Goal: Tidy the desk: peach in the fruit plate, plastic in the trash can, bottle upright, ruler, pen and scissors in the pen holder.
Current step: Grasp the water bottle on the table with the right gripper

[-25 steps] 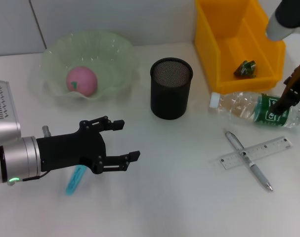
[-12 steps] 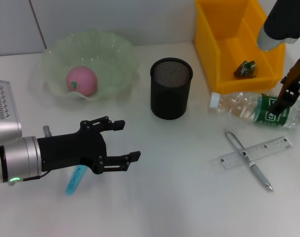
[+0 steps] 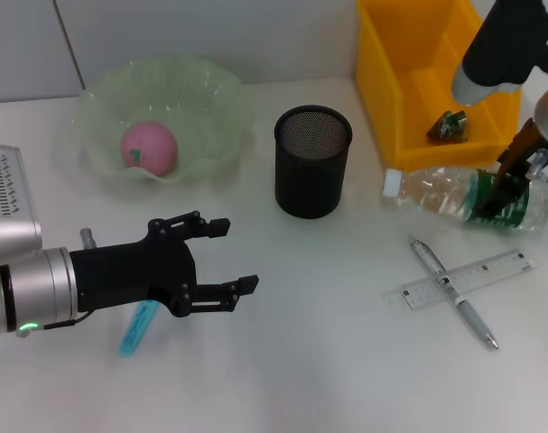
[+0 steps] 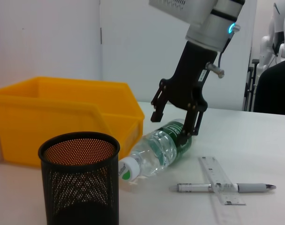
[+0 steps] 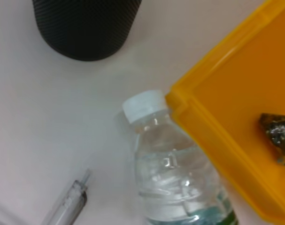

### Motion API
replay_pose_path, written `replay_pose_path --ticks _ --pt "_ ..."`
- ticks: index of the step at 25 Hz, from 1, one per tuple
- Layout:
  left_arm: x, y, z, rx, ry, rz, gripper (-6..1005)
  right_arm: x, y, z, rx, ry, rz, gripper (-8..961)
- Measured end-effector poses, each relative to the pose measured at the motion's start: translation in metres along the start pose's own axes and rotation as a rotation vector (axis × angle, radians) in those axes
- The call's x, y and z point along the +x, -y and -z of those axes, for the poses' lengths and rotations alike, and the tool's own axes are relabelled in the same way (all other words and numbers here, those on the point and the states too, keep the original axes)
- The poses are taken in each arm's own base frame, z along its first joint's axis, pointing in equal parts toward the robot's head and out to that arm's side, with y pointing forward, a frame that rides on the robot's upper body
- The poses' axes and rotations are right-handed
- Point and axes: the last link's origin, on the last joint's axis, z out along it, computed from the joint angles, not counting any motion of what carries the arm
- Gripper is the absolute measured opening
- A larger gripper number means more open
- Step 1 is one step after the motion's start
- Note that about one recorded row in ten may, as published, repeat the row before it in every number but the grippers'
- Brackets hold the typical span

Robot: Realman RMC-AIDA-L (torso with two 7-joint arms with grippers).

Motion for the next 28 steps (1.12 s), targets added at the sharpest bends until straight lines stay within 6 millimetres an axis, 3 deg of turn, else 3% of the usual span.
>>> replay_pose_path --ticks 12,28 --pt "0.000 -0.001 -0.001 -0.001 0.000 0.001 862 -0.008 -0.005 -0.019 -0.032 -0.019 0.007 843" --pt "0.000 -0.001 0.000 -0.003 -0.002 0.001 863 -0.005 -0.007 -0.024 -0.047 -0.031 -0.011 835"
